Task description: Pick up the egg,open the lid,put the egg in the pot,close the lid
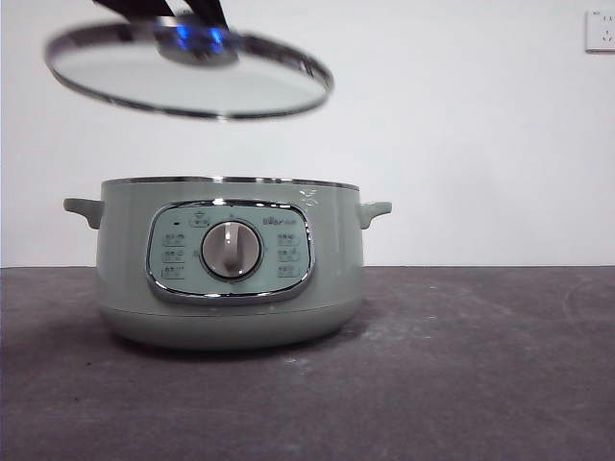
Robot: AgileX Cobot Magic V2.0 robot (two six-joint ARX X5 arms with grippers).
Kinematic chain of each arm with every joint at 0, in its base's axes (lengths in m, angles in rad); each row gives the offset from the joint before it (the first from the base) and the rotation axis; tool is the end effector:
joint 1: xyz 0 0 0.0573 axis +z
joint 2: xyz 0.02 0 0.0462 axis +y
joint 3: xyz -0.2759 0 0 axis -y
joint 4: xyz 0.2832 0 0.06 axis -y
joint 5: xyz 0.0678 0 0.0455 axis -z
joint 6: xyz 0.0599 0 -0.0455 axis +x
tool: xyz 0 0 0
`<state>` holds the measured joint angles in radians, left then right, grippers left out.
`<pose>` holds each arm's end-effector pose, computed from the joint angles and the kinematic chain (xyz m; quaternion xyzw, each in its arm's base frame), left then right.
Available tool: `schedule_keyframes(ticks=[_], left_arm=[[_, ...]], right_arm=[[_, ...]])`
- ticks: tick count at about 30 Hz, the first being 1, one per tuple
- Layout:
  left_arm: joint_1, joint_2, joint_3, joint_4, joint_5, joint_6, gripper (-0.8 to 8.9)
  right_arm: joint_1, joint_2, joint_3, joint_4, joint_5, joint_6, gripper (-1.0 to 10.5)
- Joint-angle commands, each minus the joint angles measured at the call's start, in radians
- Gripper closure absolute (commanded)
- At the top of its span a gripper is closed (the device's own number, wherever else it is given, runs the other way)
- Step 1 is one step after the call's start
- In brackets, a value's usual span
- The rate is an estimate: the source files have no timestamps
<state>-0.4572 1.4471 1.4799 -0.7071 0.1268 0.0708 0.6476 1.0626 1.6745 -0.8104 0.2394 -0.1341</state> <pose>0.3254 -0.1685 0.3671 0.0864 0.3165 -0.2830 0.9013 0.1734 0.1133 0.5315 -0.1077 0.0758 0.2072 0.9694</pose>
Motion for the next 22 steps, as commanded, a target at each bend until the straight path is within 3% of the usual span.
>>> schedule_keyframes(ticks=[1, 11, 22], left_arm=[[-0.003, 0.031, 0.016, 0.060, 0.010, 0.011, 8.22], [-0.003, 0.167, 0.016, 0.124, 0.009, 0.011, 8.22], [-0.003, 0.188, 0.016, 0.147, 0.009, 0.011, 8.22]], right_arm=[[0.000, -0.023, -0.001, -0.014, 0.002, 0.013, 5.0], [0.000, -0.080, -0.001, -0.040, 0.002, 0.012, 5.0], [0.000, -0.079, -0.001, -0.055, 0.002, 0.012, 5.0]])
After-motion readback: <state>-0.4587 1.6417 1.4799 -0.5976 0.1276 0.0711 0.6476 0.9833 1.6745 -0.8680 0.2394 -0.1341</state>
